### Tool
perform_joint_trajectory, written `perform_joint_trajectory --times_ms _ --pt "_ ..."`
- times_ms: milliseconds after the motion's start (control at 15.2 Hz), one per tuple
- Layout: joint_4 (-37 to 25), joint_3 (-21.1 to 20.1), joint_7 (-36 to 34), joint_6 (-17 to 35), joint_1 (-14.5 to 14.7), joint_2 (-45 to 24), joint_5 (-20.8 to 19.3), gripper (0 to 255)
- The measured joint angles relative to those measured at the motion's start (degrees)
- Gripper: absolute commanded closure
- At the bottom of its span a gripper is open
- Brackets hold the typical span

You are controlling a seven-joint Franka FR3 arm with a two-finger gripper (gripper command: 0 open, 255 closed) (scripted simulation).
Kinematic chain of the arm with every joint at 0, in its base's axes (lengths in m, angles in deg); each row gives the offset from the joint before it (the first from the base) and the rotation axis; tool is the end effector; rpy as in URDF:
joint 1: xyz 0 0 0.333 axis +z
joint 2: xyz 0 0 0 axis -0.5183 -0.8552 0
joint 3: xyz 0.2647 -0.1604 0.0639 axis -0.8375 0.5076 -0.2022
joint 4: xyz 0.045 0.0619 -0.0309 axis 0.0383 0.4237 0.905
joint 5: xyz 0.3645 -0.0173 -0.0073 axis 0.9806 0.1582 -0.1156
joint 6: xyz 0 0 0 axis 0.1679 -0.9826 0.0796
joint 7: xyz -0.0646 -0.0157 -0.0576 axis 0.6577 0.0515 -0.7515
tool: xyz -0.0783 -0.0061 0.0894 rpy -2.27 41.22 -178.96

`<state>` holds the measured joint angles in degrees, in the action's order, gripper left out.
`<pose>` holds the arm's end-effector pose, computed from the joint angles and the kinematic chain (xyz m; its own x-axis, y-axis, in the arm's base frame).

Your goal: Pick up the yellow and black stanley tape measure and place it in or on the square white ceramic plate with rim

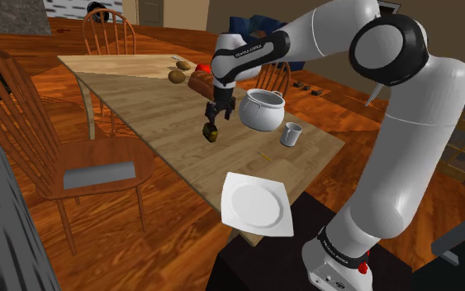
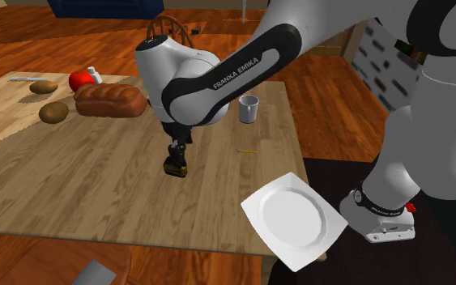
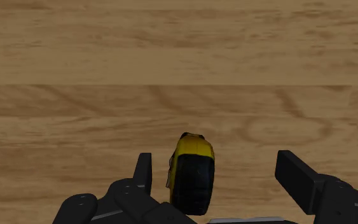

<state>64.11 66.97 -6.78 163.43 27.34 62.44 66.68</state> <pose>0.5870 -0.0378 0.3597 0.9982 0.0218 -0.0552 0.0244 -0.9986 0.0464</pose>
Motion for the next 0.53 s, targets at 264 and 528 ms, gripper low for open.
perform_joint_trajectory --times_ms 264,528 --pt "-8.7 0.2 -0.1 0.6 -0.3 -8.7 0.2 0" --pt "-12.6 0.4 0.0 1.3 -0.5 -13.2 0.3 0"
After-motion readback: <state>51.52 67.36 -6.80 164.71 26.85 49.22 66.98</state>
